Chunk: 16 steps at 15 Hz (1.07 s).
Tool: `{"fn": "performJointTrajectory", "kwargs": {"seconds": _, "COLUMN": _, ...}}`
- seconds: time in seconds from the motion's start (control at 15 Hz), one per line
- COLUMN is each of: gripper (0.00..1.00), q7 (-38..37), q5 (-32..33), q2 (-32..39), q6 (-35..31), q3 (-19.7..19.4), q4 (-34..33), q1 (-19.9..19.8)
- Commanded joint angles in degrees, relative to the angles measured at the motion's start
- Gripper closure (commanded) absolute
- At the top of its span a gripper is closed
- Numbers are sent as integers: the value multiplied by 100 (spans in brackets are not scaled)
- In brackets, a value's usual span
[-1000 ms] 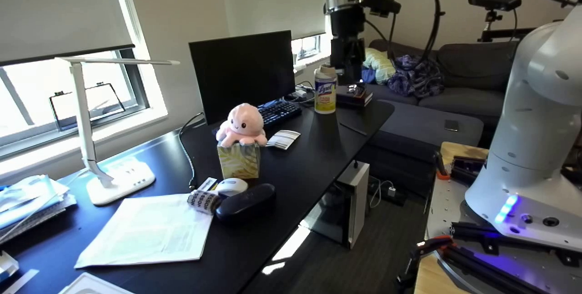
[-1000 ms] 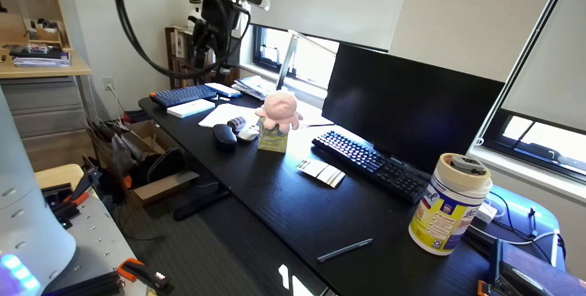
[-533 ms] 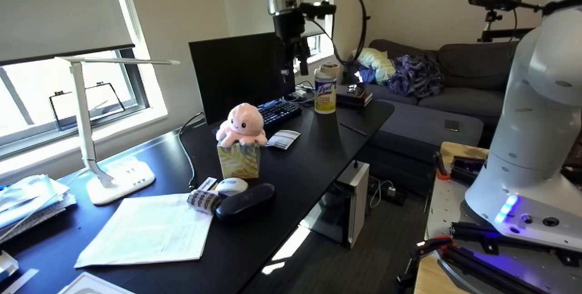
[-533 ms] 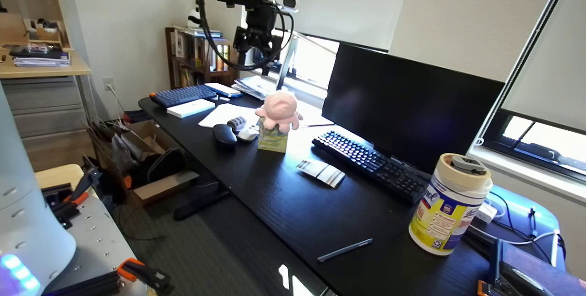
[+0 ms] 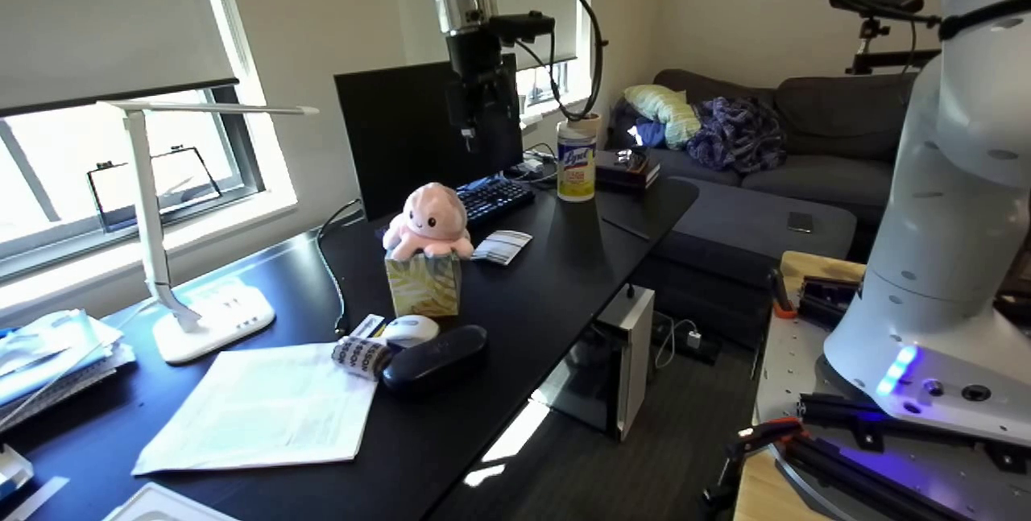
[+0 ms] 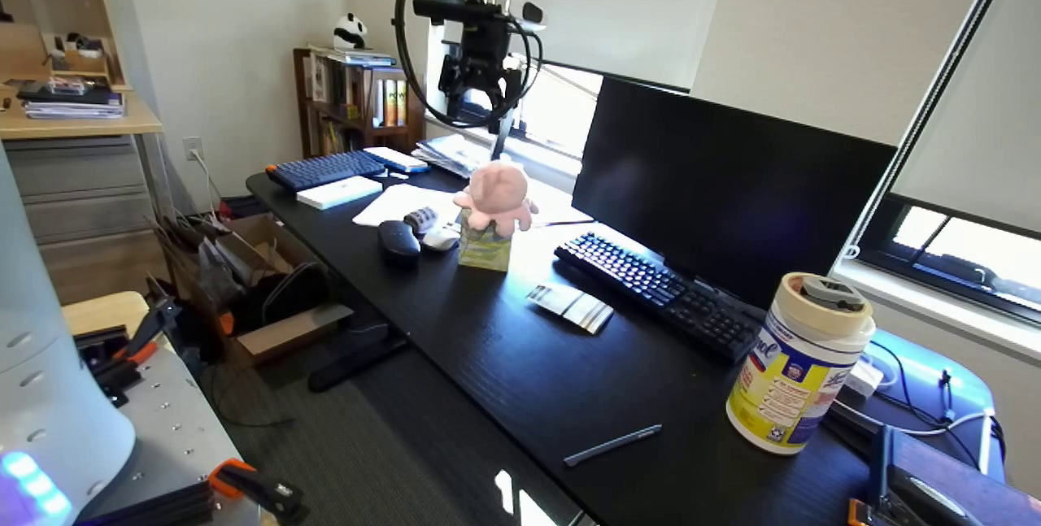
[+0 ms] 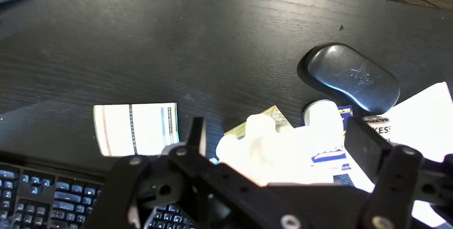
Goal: Move the octopus plush toy and the tissue box to the right side of the desk
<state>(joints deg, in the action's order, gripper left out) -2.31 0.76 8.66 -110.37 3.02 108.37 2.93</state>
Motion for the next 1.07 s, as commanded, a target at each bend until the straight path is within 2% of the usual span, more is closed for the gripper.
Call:
{"fn": "performJointTrajectory", "kwargs": {"seconds": 0.0, "gripper": 0, "q7": -184, "q5": -234, "q2": -52, "q6": -715, "q3": 12, "q4": 395, "q1": 23}}
{"fn": "performJointTrajectory", "kwargs": {"seconds": 0.27, "gripper": 0, "q7": -468, "q5": -112, "q2": 430, "q6": -1873, "q3": -4, "q4": 545, "q1": 108}}
{"fn": "performJointTrajectory", "kwargs": {"seconds": 0.6, "gripper": 0, "q7": -703, "q5": 276, "q2": 1065, "q6": -2781, "q3": -142, "q4": 305, "q1": 210}}
{"fn": "performJointTrajectory", "kwargs": {"seconds": 0.87, "gripper": 0, "q7": -728, "q5": 623, "q2": 1210, "q6": -2806, "q3": -307, "q4": 42, "q1": 286}}
{"fn": "performJointTrajectory", "kwargs": {"seconds": 1.0, "gripper": 0, "q7": -506, "q5": 575, "q2": 1351, "q6": -2840, "q3": -250, "q4": -159, "q1": 251}}
